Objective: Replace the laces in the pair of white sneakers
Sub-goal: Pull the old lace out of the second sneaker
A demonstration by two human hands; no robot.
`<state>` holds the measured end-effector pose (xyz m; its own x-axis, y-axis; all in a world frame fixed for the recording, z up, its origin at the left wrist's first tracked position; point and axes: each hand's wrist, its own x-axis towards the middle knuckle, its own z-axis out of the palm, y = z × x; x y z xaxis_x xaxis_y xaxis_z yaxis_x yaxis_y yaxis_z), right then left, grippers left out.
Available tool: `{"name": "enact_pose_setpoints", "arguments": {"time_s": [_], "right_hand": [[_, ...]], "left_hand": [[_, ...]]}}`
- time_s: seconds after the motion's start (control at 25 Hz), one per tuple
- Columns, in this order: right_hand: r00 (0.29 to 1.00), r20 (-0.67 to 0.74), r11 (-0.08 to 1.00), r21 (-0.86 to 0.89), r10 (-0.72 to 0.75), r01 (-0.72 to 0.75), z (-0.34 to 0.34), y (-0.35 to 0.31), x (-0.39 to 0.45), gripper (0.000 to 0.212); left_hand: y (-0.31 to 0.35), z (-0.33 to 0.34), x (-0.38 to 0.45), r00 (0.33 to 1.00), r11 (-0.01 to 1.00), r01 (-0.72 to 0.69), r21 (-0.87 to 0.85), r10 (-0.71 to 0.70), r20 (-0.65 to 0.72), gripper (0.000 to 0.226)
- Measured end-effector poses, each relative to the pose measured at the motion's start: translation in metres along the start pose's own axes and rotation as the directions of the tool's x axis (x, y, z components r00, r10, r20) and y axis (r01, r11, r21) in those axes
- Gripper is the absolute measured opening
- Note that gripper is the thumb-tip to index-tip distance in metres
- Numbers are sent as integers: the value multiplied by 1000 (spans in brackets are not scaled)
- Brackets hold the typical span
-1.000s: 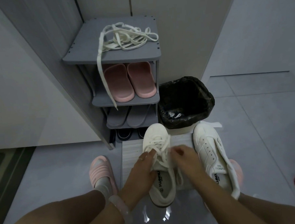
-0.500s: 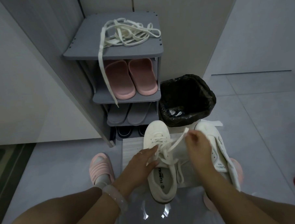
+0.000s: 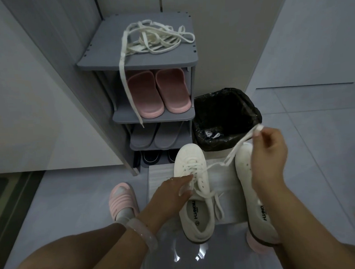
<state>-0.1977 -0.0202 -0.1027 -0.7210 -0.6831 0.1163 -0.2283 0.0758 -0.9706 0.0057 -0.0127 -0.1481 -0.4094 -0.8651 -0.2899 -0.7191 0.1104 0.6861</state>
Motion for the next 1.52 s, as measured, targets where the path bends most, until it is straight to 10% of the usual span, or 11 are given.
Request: {"name": "enact_pose_setpoints", "arguments": {"time_s": [0.12, 0.28, 0.52, 0.72, 0.88, 1.04, 1.16, 1.24, 1.36, 1.52], "right_hand": [[966, 231, 961, -274, 115, -48, -6, 11, 9, 11], [618, 672, 803, -586, 407, 109, 5, 34, -43, 44], [592, 677, 848, -529, 437, -21, 18, 33, -59, 66], [595, 634, 810, -585, 494, -48, 21, 37, -57, 90], [612, 621, 826, -555, 490, -99, 20, 41, -62, 91], [618, 597, 823, -547, 511, -152, 20, 44, -62, 91], [616, 585, 811, -563, 528, -161, 20, 44, -63, 91], [617, 578, 805, -570, 534, -163, 20, 46, -62, 91], [612, 577, 802, -572, 541, -169, 21, 46, -63, 89], [602, 581, 808, -556, 547, -197, 21, 48, -60, 85]], "left_hand": [[5, 0, 7, 984, 999, 7, 45, 1, -180, 24], [10, 3, 12, 978, 996, 60, 67, -45, -205, 16], [27, 11, 21, 997, 949, 47, 311, -27, -68, 17], [46, -15, 26, 963, 880, 256, -400, -269, 23, 22], [50, -56, 23, 913, 814, 262, -519, -383, -141, 3], [55, -76, 7, 913, 221, 193, -956, -398, 92, 12], [60, -86, 0, 966, 215, 91, -972, -255, 34, 20], [59, -97, -3, 989, 510, 52, -859, -148, -28, 37], [38, -93, 1, 997, 993, 17, -119, -26, -73, 46], [22, -45, 10, 980, 898, 133, 419, -56, -191, 46]]}}
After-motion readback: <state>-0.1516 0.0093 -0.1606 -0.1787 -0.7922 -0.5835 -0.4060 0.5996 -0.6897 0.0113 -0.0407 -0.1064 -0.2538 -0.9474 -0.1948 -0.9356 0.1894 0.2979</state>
